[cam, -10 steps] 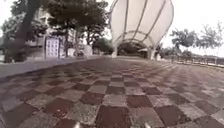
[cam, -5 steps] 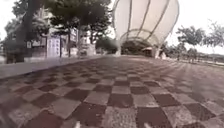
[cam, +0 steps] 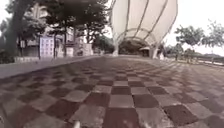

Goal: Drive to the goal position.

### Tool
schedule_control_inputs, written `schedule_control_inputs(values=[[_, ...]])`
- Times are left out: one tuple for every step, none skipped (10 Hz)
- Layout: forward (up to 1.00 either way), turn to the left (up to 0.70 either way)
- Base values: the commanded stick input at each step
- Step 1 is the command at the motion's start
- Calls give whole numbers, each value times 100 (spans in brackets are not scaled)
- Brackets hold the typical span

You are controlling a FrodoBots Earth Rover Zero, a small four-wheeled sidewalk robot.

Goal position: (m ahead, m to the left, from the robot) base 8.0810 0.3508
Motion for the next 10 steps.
schedule_control_inputs(values=[[85,-22],[85,-22],[85,-22],[85,-22],[85,-22],[85,-22],[85,-22],[85,-22],[85,-22],[85,-12]])
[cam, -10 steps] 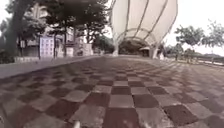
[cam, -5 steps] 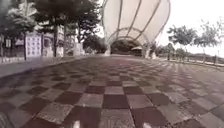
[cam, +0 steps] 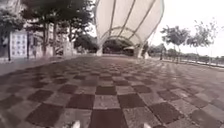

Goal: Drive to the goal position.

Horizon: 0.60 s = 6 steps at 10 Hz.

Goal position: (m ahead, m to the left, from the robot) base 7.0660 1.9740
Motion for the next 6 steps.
schedule_control_inputs(values=[[85,12],[85,12],[85,12],[85,12],[85,12],[85,12]])
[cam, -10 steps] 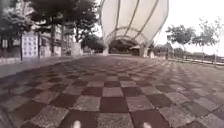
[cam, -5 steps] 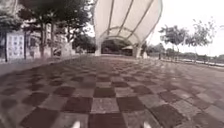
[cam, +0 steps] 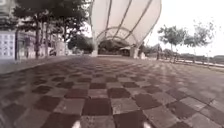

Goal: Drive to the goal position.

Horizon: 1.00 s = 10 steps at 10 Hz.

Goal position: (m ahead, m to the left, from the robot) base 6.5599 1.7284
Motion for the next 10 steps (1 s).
schedule_control_inputs(values=[[85,12],[85,12],[85,12],[85,12],[85,12],[85,12],[85,12],[85,12],[85,12],[85,12]])
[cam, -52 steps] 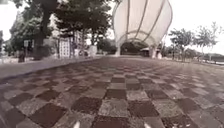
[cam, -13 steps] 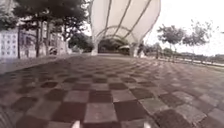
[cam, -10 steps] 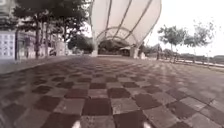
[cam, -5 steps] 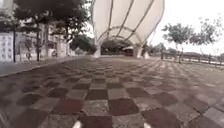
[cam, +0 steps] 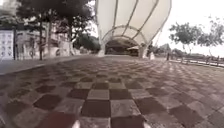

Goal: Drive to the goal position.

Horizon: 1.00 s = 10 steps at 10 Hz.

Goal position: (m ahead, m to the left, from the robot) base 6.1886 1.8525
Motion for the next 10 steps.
schedule_control_inputs(values=[[85,12],[85,12],[85,12],[85,12],[85,12],[85,12],[85,12],[85,12],[85,12],[85,12]])
